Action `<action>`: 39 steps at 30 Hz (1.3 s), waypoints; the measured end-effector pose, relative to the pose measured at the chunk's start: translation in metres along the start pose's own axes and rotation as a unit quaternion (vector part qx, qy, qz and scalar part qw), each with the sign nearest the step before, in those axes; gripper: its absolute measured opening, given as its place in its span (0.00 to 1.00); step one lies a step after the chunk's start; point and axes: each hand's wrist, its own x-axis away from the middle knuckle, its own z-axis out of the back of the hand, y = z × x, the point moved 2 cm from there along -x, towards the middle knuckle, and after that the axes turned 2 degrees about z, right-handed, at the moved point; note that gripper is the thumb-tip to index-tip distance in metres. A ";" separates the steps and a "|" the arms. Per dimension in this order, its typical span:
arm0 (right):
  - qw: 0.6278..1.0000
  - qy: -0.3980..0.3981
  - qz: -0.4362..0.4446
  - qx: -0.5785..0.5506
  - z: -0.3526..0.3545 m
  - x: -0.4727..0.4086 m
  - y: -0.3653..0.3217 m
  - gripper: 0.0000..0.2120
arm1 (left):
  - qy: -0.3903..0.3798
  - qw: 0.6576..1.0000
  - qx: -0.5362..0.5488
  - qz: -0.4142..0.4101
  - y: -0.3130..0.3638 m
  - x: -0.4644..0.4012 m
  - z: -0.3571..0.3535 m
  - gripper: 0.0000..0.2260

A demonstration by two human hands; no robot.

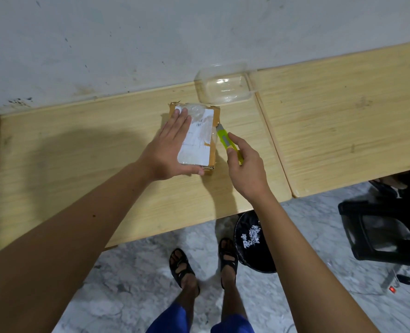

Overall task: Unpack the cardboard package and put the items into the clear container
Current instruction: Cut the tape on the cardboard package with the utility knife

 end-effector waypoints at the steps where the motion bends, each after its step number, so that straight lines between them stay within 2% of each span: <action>1: 1.000 0.001 0.000 0.005 0.001 0.002 0.000 0.18 | -0.001 1.000 0.004 0.001 0.000 0.000 0.000 0.65; 6: 1.000 0.019 -0.003 0.008 0.000 0.008 0.001 0.18 | -0.001 1.000 0.020 0.002 0.000 0.000 0.000 0.65; 17: 1.000 -0.008 -0.005 0.025 0.000 0.004 -0.003 0.19 | 0.004 0.999 0.034 0.010 0.001 0.001 -0.002 0.65; 22: 0.996 -0.065 0.017 0.051 -0.004 0.033 -0.005 0.19 | -0.006 0.998 0.058 0.029 0.004 -0.001 -0.001 0.66; 26: 0.999 -0.031 0.006 0.023 -0.002 0.056 0.001 0.18 | -0.015 0.998 0.053 0.028 0.003 -0.002 -0.002 0.66; 36: 1.000 -0.020 -0.017 0.012 0.004 0.062 0.004 0.17 | -0.018 0.998 0.055 0.029 0.004 0.000 0.001 0.66; 39: 1.000 -0.017 -0.019 0.000 0.009 0.063 -0.002 0.18 | -0.015 1.000 0.022 0.015 -0.005 0.004 0.007 0.67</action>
